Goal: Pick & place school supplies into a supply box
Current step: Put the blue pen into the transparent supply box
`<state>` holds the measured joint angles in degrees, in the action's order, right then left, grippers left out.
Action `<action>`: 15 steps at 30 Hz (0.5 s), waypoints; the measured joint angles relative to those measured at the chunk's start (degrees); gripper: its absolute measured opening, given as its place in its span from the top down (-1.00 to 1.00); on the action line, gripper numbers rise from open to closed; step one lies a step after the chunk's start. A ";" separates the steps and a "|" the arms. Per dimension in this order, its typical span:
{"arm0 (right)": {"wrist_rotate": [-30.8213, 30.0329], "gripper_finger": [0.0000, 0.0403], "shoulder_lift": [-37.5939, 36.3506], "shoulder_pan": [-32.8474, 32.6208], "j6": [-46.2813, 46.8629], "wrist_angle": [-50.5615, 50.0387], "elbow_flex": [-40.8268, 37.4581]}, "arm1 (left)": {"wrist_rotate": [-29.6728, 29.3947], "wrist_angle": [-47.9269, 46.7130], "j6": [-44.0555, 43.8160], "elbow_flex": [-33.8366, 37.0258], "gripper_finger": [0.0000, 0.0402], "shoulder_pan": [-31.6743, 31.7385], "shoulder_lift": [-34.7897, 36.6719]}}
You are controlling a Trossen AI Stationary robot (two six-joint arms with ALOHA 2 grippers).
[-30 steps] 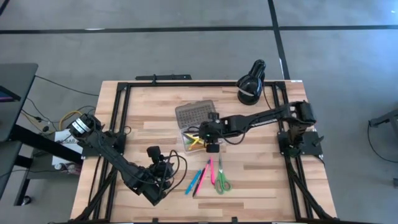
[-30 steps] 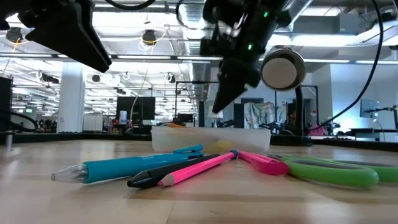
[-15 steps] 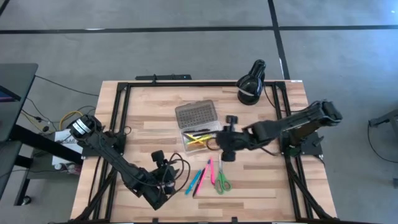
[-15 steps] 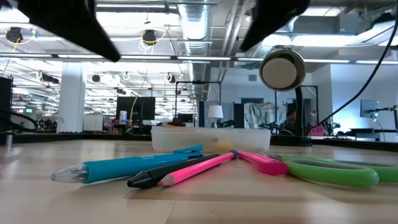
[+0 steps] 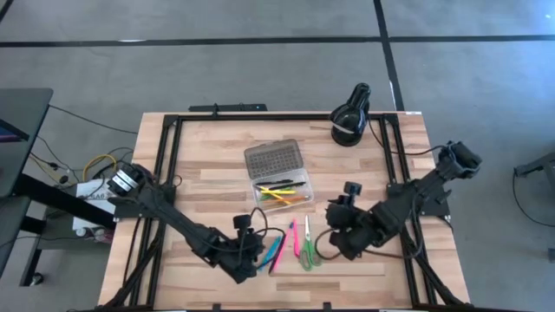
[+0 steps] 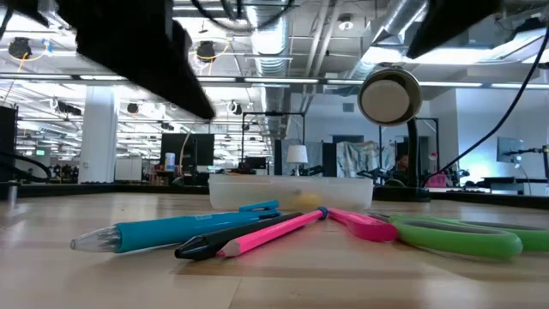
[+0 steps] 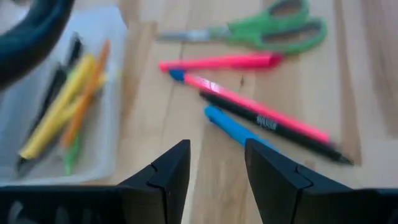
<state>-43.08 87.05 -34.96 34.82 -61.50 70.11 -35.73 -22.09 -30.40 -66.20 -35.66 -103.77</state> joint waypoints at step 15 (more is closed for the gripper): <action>-8.38 0.41 -0.13 -8.71 17.37 0.40 -10.61 | 9.52 11.49 0.39 -0.02 0.26 2.79 -6.34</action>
<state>-51.46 86.91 -43.67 52.19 -61.10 59.49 -26.21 -10.60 -30.01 -66.23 -32.86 -110.11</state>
